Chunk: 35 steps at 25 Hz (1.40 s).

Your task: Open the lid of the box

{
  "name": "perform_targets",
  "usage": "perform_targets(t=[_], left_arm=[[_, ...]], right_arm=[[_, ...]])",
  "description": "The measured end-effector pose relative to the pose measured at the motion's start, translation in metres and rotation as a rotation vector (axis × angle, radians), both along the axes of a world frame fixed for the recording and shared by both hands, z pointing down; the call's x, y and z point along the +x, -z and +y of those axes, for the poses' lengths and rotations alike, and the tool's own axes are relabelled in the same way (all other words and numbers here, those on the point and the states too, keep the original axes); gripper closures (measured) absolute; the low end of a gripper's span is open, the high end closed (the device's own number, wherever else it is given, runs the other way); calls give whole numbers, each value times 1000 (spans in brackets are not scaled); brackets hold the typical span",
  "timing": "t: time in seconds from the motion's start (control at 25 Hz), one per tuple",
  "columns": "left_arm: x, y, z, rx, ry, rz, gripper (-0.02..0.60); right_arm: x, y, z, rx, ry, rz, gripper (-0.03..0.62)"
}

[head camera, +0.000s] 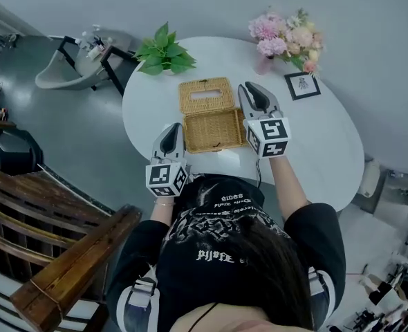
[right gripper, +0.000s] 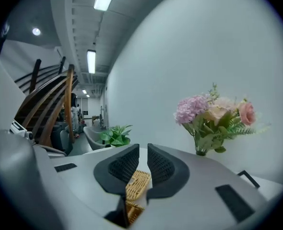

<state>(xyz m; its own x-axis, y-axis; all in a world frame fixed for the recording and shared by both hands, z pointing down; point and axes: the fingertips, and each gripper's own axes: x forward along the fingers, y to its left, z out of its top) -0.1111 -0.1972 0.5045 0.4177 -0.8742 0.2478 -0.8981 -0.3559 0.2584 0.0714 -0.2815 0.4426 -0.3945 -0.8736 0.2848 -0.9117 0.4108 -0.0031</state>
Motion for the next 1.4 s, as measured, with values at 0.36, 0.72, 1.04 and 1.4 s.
perform_targets(t=[0.36,0.72,1.04,1.4], left_arm=[[21,6,0,34,-41,-3,555],[22,4,8,31,-53,-12,555],[18,4,12,34,-38,-9,556],[16,2,16,32,-30,-2,555]], right_arm=[[-3,-30,51,-21,-77,1,543],[-12,-46,71,-51,-91,0,568],[-17,-51,75,-51,-79,16,569],[-21,-52,80,-48,-66,22,569]])
